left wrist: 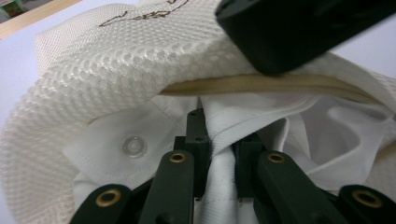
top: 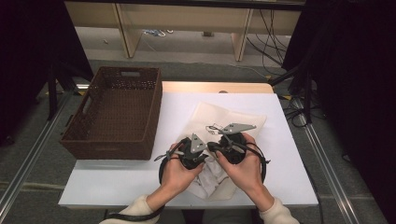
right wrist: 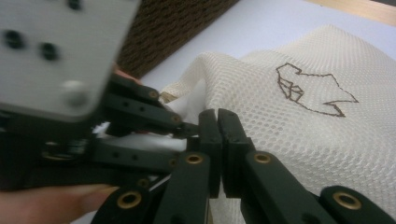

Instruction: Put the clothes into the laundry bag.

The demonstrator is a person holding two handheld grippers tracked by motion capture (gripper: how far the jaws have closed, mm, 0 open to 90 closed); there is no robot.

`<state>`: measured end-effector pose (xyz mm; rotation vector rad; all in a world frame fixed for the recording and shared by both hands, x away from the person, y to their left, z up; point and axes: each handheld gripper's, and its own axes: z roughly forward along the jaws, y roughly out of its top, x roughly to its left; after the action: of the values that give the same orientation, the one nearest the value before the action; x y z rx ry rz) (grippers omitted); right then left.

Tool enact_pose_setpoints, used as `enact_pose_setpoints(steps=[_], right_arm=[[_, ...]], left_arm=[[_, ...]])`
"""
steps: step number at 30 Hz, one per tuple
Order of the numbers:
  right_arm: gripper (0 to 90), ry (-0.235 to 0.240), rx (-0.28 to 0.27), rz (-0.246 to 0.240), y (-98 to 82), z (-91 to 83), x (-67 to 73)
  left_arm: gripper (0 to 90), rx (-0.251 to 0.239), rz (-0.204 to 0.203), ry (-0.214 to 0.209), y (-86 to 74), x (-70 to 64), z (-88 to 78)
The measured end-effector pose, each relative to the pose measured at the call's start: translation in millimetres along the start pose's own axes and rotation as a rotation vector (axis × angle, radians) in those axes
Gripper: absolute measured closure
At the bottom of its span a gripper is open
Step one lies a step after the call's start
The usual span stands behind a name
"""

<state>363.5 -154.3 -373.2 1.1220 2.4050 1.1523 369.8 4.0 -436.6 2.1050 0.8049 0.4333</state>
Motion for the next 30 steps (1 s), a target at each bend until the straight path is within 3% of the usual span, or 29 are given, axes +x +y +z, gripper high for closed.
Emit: enact_pose_setpoints(steps=[1, 2, 3, 5, 7, 10, 11, 12, 15, 18, 20, 21, 22, 23, 25, 28, 29, 30], right_arm=[[90.0, -0.008, -0.016, -0.018, -0.3, 1.2, -1.6], [90.0, -0.01, 0.003, 0.023, -0.7, 0.4, 0.4], [90.0, 0.002, -0.005, 0.001, -0.7, 1.9, -2.3], [90.0, -0.008, 0.004, 0.022, -1.3, 0.7, -3.9], [90.0, -0.013, 0.011, 0.046, -1.6, -0.9, -3.5], [90.0, -0.009, 0.004, 0.047, -1.2, -1.0, -4.7], [90.0, -0.008, 0.014, 0.062, -1.1, -1.5, -3.4], [90.0, -0.009, 0.009, 0.042, -1.0, -1.2, -4.5], [90.0, -0.014, 0.0, 0.02, -0.7, -0.6, -6.2], [90.0, -0.011, 0.008, 0.031, -0.6, -1.6, -6.1], [90.0, -0.001, 0.009, 0.039, -0.7, -1.1, -6.2], [90.0, -0.014, 0.002, 0.013, -1.0, -0.2, -7.2], [90.0, -0.013, 0.008, 0.027, -0.8, -0.6, -6.4], [90.0, -0.013, 0.017, 0.061, -1.1, -0.8, -4.3], [90.0, -0.014, 0.015, 0.046, -0.9, -0.8, -5.4], [90.0, -0.008, 0.013, 0.021, -0.6, -0.1, -7.0], [90.0, -0.005, 0.014, 0.03, -0.6, -0.2, -6.9], [90.0, -0.006, 0.013, 0.061, -1.1, -0.1, -5.0]], left_arm=[[79.6, -0.01, -0.018, 0.003, -0.6, -0.3, 4.5], [78.9, -0.018, -0.022, 0.011, -0.5, -0.2, 8.0], [77.7, -0.025, -0.041, 0.011, -0.9, -1.4, 10.3], [73.3, -0.021, 0.002, -0.012, -0.3, -0.4, 8.8], [63.3, -0.032, 0.029, -0.024, -0.2, -0.6, 5.1], [42.8, -0.037, 0.066, -0.029, -0.8, 1.3, -8.8], [39.7, -0.055, 0.064, -0.032, -1.4, 1.9, -12.2], [36.6, -0.064, 0.074, -0.027, -1.7, 4.1, -20.5], [29.4, -0.07, 0.055, -0.08, -5.1, 5.4, -36.4], [25.1, -0.052, 0.042, -0.097, -12.4, 5.7, -52.0], [22.6, -0.002, 0.07, -0.091, -19.0, 6.1, -58.7], [21.6, -0.006, 0.075, -0.09, -21.9, 5.2, -58.5], [20.6, 0.019, 0.113, -0.079, -25.8, 6.2, -58.5], [19.5, 0.025, 0.121, -0.073, -28.3, 6.0, -57.8], [18.6, 0.07, 0.145, -0.067, -34.5, 6.4, -55.0], [20.3, 0.096, 0.138, -0.102, -41.9, 7.0, -44.9], [23.3, 0.113, 0.123, -0.116, -44.5, 6.0, -41.1], [27.7, 0.131, 0.139, -0.107, -45.7, 5.9, -38.8]])
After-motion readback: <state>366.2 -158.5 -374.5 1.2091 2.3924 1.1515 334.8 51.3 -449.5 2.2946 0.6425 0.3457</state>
